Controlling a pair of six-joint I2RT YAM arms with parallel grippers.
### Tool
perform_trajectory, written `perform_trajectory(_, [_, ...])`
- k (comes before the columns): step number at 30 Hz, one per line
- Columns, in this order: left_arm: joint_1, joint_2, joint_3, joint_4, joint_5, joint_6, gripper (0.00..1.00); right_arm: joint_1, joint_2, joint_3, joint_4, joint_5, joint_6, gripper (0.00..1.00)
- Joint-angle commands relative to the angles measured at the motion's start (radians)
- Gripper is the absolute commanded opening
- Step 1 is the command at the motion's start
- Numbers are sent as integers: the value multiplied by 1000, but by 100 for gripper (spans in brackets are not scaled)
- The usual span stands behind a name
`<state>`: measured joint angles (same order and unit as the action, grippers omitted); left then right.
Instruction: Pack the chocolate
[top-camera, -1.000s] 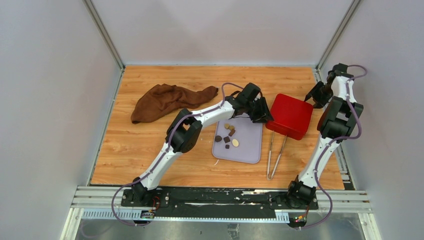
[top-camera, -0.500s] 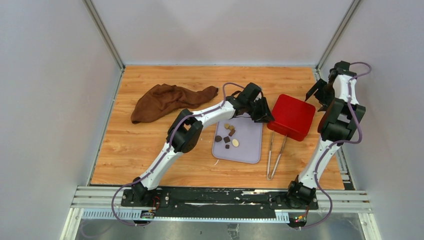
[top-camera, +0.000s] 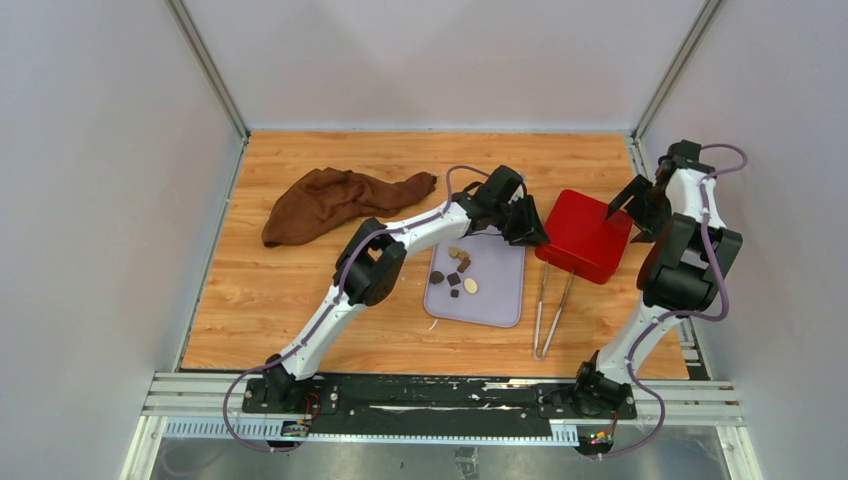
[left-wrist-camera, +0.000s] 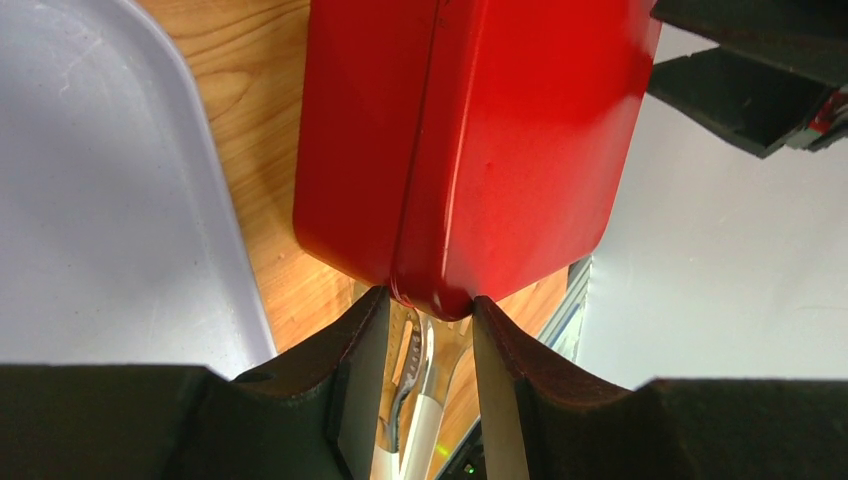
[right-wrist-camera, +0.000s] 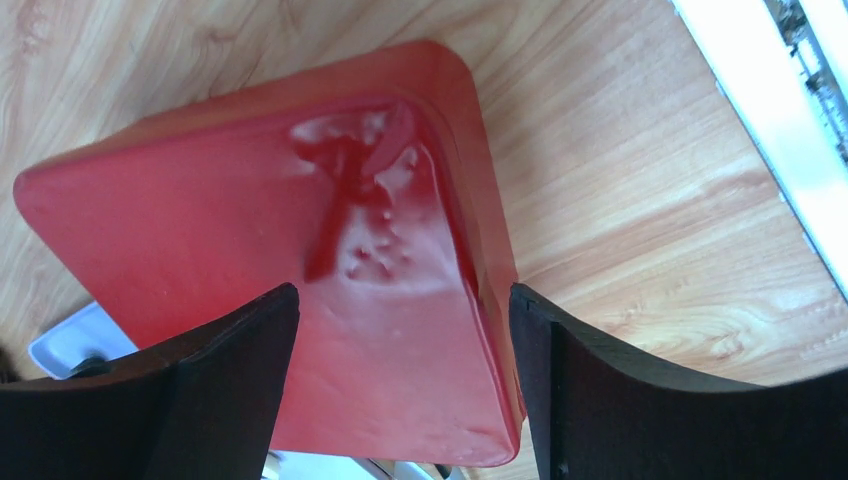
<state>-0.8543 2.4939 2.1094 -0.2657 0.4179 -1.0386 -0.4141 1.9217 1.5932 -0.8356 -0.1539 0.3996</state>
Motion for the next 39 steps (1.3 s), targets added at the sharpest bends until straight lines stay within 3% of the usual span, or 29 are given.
perform_trajectory(1, [-21,35,15,2,26,24,40,-29,-82,-100,71,-48,20,81])
perform_trajectory(6, [-21,32,-3,23,38,23,38,-51,-171,-234,157,-129,44,77])
perform_trajectory(14, [-23,37,-12,48,66,19,35,-63,-242,-342,173,-81,30,68])
perform_trajectory(17, [-25,32,-18,51,74,23,34,-71,-242,-355,177,-64,29,59])
perform_trajectory(19, [-26,28,-21,51,75,25,34,-75,-244,-357,175,-52,23,47])
perform_trajectory(23, [-31,18,-18,44,76,46,36,-89,-251,-360,159,-11,13,39])
perform_trajectory(26, [-33,11,-15,33,75,64,36,-98,-257,-362,155,4,11,39])
perform_trajectory(39, [-34,-70,8,-85,39,200,48,-77,-271,-329,138,22,-14,68])
